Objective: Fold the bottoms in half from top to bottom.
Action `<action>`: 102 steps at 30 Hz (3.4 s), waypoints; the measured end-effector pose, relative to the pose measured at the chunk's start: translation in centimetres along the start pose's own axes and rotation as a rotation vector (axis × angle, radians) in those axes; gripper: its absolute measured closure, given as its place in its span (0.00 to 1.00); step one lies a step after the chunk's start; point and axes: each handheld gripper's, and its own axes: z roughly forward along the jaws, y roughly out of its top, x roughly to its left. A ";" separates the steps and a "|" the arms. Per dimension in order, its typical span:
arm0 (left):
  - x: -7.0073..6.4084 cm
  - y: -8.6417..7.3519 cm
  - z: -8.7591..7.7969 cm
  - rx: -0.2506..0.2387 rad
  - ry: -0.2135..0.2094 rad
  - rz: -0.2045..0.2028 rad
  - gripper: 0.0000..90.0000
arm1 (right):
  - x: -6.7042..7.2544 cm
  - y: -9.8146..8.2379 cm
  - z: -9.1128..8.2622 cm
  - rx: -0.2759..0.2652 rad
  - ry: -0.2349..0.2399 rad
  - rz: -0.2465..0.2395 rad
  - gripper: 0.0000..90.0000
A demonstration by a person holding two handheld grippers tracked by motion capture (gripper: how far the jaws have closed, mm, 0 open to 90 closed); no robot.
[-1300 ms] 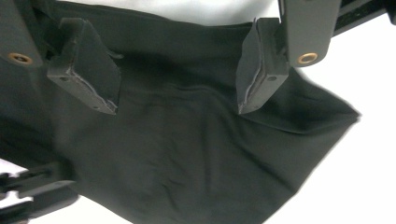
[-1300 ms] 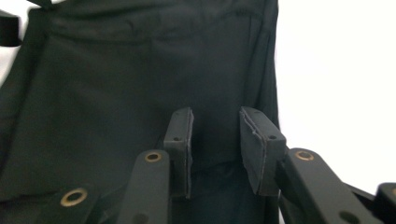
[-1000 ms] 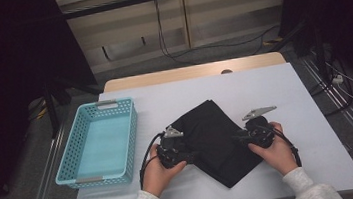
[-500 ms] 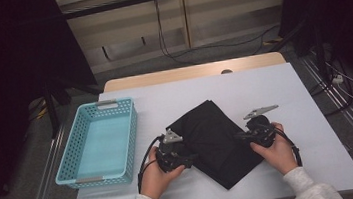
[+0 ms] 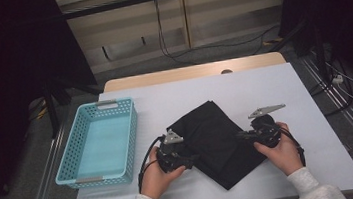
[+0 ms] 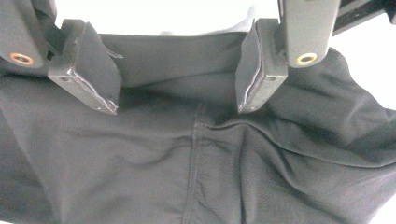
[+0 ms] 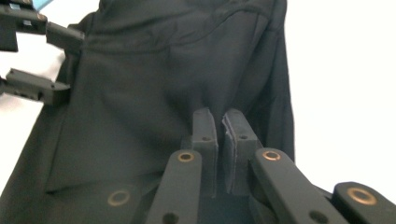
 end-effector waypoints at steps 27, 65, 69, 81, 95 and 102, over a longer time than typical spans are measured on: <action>-0.2 0.0 0.2 -0.008 0.010 0.000 0.32 | -0.3 0.7 3.0 -0.003 -0.087 -0.070 0.83; -0.6 2.6 -0.6 -0.043 -0.010 -0.111 0.92 | 0.1 1.2 1.3 -0.065 -0.066 -0.079 0.90; -0.3 2.7 -1.1 -0.061 -0.029 -0.134 0.93 | 0.0 1.5 1.0 -0.079 -0.064 -0.074 0.90; -0.2 3.0 -0.9 -0.043 -0.056 -0.146 0.94 | -0.7 0.8 0.1 -0.090 -0.082 -0.046 0.83; -0.1 2.2 -0.2 -0.033 -0.047 -0.154 0.94 | -0.2 0.6 3.0 0.006 -0.058 -0.039 0.89; -0.2 2.4 -0.8 -0.056 -0.050 -0.155 0.94 | -0.3 1.0 2.5 -0.009 -0.031 -0.013 0.97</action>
